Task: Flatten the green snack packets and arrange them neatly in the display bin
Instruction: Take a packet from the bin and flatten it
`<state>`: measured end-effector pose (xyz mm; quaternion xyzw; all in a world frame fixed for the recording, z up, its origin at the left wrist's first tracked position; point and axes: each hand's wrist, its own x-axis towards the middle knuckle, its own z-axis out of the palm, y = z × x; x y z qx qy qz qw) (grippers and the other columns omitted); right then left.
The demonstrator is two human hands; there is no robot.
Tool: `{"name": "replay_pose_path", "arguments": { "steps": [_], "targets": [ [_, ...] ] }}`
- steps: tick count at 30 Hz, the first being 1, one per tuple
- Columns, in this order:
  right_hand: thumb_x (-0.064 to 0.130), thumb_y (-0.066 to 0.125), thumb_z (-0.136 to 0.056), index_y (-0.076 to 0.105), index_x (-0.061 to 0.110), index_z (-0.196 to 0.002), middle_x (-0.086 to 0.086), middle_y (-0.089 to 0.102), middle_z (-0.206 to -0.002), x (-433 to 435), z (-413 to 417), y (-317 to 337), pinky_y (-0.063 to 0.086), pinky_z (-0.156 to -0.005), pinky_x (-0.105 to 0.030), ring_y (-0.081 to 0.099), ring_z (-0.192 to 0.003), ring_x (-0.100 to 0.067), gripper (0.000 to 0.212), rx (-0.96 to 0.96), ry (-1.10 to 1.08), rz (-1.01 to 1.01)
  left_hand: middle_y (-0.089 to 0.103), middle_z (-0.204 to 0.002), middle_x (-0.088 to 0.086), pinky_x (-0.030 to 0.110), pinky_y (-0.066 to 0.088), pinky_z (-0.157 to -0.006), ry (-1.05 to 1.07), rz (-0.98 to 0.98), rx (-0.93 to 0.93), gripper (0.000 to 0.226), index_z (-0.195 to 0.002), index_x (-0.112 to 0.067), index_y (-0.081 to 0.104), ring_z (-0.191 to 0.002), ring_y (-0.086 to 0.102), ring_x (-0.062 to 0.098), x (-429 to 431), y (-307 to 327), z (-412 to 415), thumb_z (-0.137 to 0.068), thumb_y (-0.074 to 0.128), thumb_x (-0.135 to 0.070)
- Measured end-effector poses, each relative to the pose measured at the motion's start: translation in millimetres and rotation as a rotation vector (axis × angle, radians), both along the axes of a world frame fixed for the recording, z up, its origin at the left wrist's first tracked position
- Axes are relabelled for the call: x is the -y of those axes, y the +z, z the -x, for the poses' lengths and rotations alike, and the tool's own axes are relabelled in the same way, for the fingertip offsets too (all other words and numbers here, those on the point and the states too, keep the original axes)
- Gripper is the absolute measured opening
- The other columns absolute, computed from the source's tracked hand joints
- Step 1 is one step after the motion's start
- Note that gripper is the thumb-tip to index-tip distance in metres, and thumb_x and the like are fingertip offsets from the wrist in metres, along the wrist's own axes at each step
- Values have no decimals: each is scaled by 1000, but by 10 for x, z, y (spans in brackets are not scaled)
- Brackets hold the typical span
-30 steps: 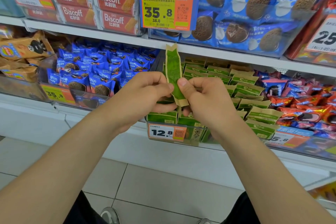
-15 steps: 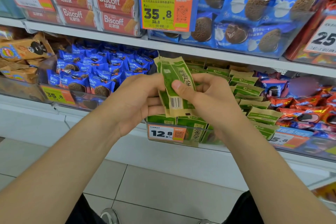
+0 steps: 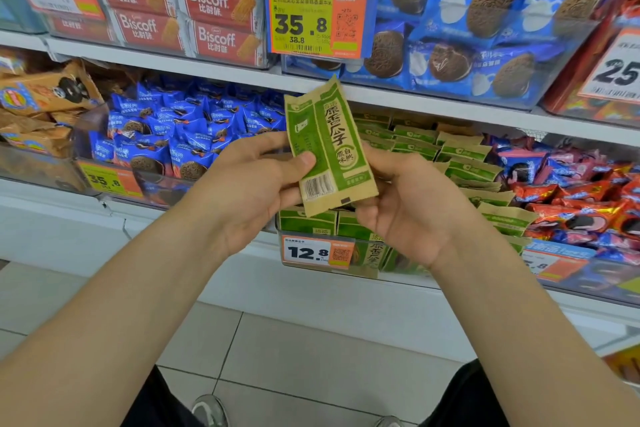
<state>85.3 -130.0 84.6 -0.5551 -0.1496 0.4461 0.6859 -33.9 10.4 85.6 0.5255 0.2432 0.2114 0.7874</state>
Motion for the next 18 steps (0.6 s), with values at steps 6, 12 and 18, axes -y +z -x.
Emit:
{"name": "replay_pose_path", "arguments": {
  "steps": [6, 12, 18],
  "targets": [
    [18, 70, -101, 79, 4, -101, -12, 82, -92, -50, 91, -56, 67, -77, -43, 80, -84, -30, 17, 435, -185, 20, 74, -101, 0, 53, 65, -85, 67, -519, -166, 35, -122, -35, 52, -94, 79, 26, 51, -41, 25, -97, 75, -43],
    [22, 76, -97, 80, 4, -93, -14, 79, -85, -39, 80, -31, 54, -58, -27, 68, -69, -19, 18, 497, -215, 8, 72, -125, 15, 48, 66, -86, -169, -333, -103, 55, -137, -24, 53, -105, 77, 35, 34, 23, 56, -91, 81, -11],
    [25, 73, -99, 81, 6, -95, -12, 80, -86, -17, 53, -30, 47, -64, -29, 66, -72, -17, 21, 487, -206, 4, 73, -125, 23, 44, 65, -87, -277, -178, 13, 68, -142, -12, 56, -106, 78, 36, -43, 47, 95, -78, 77, -4]
  ]
}}
